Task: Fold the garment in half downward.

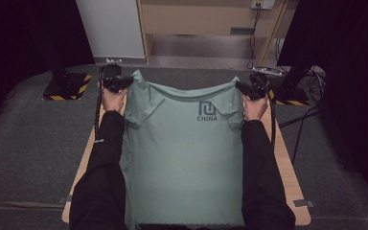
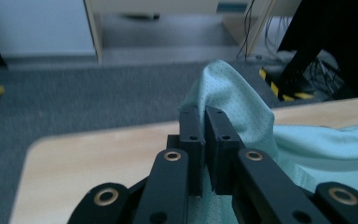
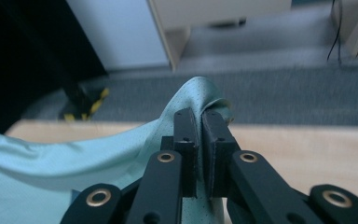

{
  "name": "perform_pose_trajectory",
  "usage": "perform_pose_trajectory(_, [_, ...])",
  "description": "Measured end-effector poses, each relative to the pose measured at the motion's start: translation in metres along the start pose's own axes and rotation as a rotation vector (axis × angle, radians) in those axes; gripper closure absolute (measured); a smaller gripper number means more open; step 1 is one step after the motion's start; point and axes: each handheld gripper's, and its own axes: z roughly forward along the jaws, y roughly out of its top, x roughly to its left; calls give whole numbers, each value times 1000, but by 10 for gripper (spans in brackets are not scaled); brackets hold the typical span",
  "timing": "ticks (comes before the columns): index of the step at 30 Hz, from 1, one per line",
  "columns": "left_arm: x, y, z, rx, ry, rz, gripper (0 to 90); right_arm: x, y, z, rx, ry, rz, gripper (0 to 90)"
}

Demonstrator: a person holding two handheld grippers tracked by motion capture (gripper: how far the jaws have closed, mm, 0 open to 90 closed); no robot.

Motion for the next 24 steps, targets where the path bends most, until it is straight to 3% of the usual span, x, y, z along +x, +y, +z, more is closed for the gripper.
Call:
perform_pose_trajectory(4, [-8, 19, -17, -53, -19, 25, 857, 10, 24, -18, -88, 4, -13, 860])
perform_pose_trajectory(8, [-13, 4, -23, -53, -54, 34, 857, 13, 25, -32, -95, 27, -53, 860])
perform_pose_trajectory(14, [-14, -42, -35, -43, -117, 39, 857, 10, -6, -50, -76, 53, -120, 859])
perform_pose_trajectory(16, [-14, -56, -41, -31, -116, 53, 857, 7, -18, -55, -61, 59, -133, 859])
perform_pose_trajectory(24, [-21, -101, -84, -38, -172, 101, 856, 9, -63, -79, -8, 109, -186, 857])
